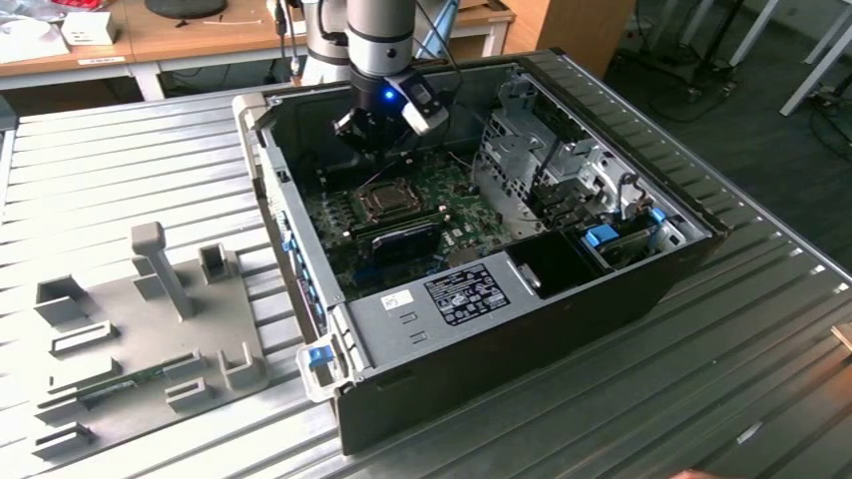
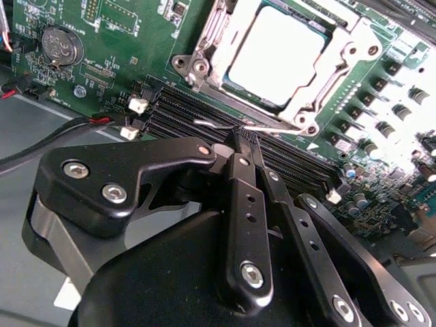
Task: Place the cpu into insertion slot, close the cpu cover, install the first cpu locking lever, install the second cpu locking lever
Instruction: 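Install the first cpu locking lever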
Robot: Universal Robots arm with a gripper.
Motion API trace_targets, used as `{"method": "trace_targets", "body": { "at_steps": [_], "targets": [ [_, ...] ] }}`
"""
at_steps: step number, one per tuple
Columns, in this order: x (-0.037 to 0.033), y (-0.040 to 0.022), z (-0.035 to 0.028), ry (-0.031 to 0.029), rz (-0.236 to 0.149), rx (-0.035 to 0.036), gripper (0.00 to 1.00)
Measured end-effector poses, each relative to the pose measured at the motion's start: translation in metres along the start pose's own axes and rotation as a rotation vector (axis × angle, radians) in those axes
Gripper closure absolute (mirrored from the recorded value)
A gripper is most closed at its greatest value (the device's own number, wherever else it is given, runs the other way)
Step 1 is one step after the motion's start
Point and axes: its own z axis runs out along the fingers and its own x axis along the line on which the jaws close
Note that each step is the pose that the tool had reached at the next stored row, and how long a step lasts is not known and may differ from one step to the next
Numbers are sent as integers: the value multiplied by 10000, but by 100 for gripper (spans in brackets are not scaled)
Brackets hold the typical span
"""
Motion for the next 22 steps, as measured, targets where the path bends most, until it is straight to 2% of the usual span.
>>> {"method": "trace_targets", "body": {
  "at_steps": [3, 7, 17, 19, 22],
  "targets": [
    [0, 0, 0, -27, 288, 11, 89],
    [0, 1, -5, -27, 291, 14, 89],
    [-2, 8, -86, -28, 291, 13, 89],
    [9, 7, -87, -48, 291, 3, 89],
    [39, 5, -88, -100, 289, -73, 89]
  ]
}}
